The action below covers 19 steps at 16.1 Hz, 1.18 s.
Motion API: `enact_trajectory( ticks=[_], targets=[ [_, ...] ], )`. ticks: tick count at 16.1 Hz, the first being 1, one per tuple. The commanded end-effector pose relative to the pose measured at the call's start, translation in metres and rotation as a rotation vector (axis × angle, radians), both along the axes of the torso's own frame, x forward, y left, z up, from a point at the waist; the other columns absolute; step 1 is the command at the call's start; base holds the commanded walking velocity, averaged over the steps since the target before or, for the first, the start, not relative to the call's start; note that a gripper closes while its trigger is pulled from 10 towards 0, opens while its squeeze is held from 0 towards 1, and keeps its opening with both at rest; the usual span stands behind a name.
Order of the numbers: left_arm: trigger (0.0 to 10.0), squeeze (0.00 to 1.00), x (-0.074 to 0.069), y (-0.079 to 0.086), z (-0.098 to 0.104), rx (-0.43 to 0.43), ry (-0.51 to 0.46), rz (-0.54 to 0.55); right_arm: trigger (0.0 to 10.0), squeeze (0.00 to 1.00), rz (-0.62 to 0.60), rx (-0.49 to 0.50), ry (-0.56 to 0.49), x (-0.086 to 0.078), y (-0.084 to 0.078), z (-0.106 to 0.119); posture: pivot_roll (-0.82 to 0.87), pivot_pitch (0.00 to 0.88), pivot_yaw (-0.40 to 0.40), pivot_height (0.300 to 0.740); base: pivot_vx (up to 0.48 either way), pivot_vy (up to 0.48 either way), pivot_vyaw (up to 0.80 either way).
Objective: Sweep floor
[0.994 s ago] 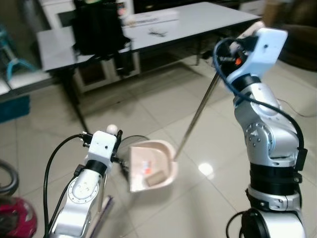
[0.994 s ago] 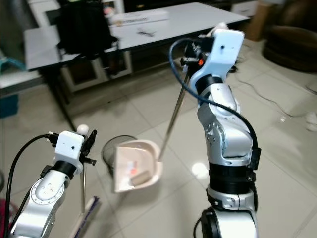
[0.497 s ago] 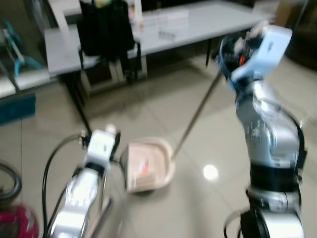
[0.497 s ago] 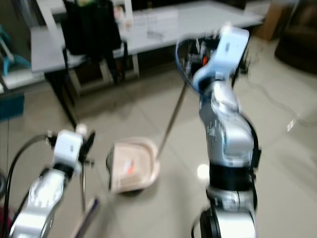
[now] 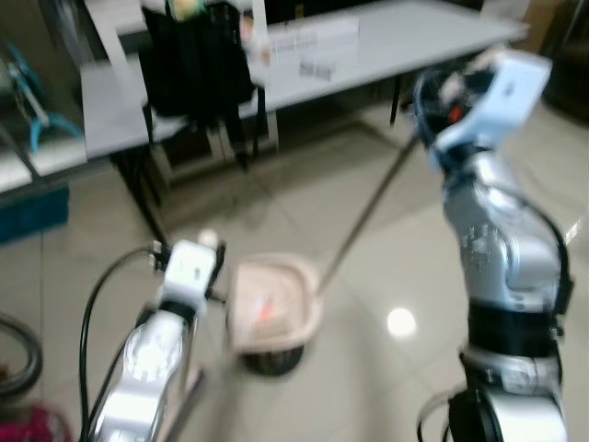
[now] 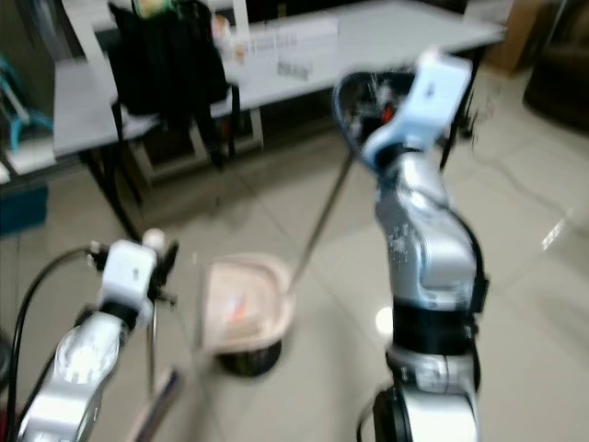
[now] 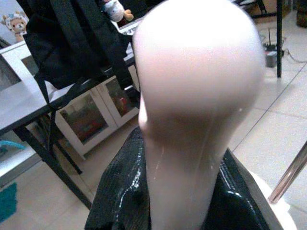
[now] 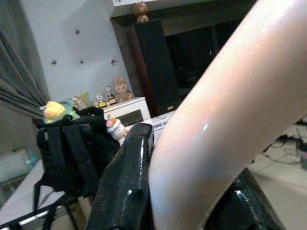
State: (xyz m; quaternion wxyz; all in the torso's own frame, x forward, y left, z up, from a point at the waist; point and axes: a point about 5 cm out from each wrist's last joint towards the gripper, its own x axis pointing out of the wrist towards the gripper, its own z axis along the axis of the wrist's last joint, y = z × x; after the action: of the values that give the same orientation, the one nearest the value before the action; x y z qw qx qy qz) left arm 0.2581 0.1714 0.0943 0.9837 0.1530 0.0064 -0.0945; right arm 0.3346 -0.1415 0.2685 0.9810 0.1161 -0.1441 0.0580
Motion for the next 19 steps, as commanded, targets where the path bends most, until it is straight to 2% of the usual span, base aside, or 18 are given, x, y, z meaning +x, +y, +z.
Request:
enact_trajectory(
  ticks=[1,4,5,9,14,17,19],
  targets=[
    [10.0,0.00,0.002,0.007,0.007,0.033,-0.026,0.012,10.0,0.00,0.050,0.026,-0.064,-0.003,0.013,0.014,-0.05,0.000,0.072,0.740,0.420,0.000,0.00],
    [10.0,0.00,0.003,0.007,0.008,0.028,-0.032,0.014,10.0,0.00,0.046,0.020,-0.065,-0.003,0.013,0.014,-0.05,0.000,0.071,0.740,0.414,0.000,0.00],
    [10.0,0.00,0.003,0.006,0.011,0.011,-0.057,0.011,10.0,0.00,0.044,0.014,-0.066,-0.002,0.012,0.014,-0.05,0.000,0.071,0.740,0.000,0.000,0.00],
    [10.0,0.00,0.004,0.008,0.008,0.033,-0.048,0.029,10.0,0.00,0.048,-0.025,-0.082,-0.003,0.017,0.013,-0.05,0.000,0.072,0.740,0.000,0.000,0.00],
    [10.0,0.00,0.005,0.008,0.010,0.032,-0.062,0.033,10.0,0.00,0.032,-0.187,-0.145,-0.003,0.025,0.015,-0.05,0.000,0.070,0.740,0.000,0.000,0.00],
    [10.0,0.00,0.005,0.007,0.010,0.029,-0.064,0.034,10.0,0.00,0.059,-0.263,-0.212,-0.007,0.038,0.016,-0.05,0.000,0.066,0.740,0.000,0.000,0.00],
    [10.0,0.00,0.006,0.006,0.011,0.026,-0.071,0.034,10.0,0.00,0.144,-0.309,-0.268,-0.015,0.059,0.008,-0.05,0.000,0.060,0.740,0.000,0.000,0.00]
  ],
)
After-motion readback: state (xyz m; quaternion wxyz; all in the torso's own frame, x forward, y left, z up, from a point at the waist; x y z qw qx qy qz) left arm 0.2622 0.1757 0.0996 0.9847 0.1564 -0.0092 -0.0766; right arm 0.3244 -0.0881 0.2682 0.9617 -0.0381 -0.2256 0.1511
